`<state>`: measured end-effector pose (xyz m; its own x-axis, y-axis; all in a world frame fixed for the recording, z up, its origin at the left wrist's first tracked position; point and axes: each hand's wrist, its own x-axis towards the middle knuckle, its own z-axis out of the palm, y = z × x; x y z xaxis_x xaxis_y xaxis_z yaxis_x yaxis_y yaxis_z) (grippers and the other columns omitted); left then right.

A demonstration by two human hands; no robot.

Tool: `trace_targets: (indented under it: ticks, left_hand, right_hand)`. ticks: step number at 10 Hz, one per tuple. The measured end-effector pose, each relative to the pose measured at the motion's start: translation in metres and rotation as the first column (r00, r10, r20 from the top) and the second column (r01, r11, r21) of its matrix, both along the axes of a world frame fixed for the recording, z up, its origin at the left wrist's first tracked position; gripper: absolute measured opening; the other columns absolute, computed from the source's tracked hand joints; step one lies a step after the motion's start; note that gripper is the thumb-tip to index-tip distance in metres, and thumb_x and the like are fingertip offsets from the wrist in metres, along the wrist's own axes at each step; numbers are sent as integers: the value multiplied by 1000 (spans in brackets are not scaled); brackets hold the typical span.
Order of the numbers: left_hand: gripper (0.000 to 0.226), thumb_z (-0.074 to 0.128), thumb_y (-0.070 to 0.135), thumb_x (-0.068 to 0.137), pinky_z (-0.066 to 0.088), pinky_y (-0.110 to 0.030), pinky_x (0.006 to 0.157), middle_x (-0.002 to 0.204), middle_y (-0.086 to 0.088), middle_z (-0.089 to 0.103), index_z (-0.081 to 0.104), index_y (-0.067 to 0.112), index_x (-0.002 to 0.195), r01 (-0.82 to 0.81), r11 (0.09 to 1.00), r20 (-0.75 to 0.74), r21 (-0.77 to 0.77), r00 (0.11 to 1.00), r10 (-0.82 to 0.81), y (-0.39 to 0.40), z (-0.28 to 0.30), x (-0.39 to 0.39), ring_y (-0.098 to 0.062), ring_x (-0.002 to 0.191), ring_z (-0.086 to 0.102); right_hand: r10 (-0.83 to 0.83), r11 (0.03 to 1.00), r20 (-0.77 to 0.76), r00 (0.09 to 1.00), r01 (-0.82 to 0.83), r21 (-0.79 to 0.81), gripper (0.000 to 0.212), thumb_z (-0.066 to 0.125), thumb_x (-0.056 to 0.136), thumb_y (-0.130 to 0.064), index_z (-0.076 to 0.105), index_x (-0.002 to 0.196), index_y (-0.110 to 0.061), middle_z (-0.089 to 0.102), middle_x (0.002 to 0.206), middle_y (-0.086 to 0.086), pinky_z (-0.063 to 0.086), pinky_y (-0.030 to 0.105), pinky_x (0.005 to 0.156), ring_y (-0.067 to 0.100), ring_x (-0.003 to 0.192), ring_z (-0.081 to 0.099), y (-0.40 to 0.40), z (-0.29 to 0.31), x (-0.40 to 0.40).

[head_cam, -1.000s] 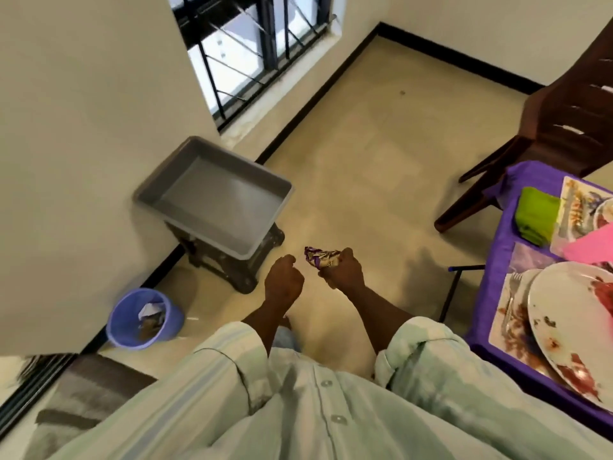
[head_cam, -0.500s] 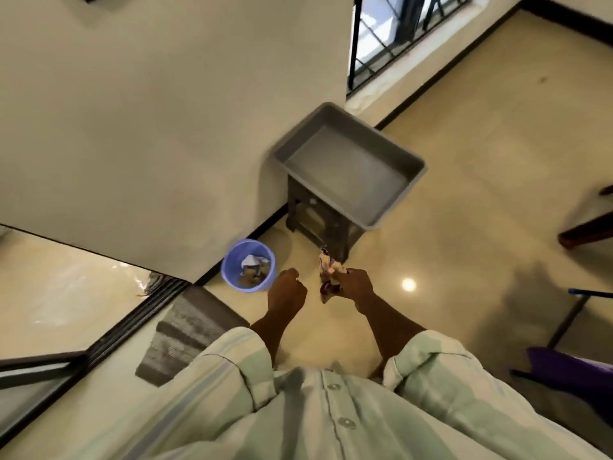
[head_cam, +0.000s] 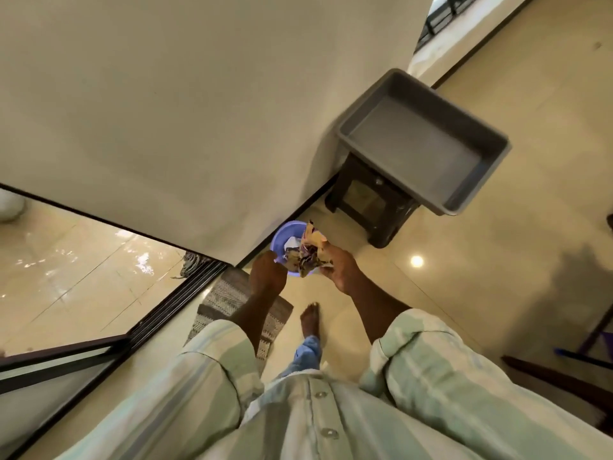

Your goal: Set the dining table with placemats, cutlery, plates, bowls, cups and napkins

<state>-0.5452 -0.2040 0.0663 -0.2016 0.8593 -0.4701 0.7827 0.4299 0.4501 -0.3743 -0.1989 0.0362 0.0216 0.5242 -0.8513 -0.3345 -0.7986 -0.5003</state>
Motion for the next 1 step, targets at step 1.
trace_targets:
  ticks: [1]
  left_hand:
    - [28,53,4,86,44,-34,84,118,-16,64,64,2,112,2,1000,-15,8,1000,-2,-7,3,-20,-33,111,57]
  right_hand:
    - [4,999,133,991,-9,35,23,69,89,-28,61,99,-8,60,87,9,46,24,63,19,74,57,3,4,-16]
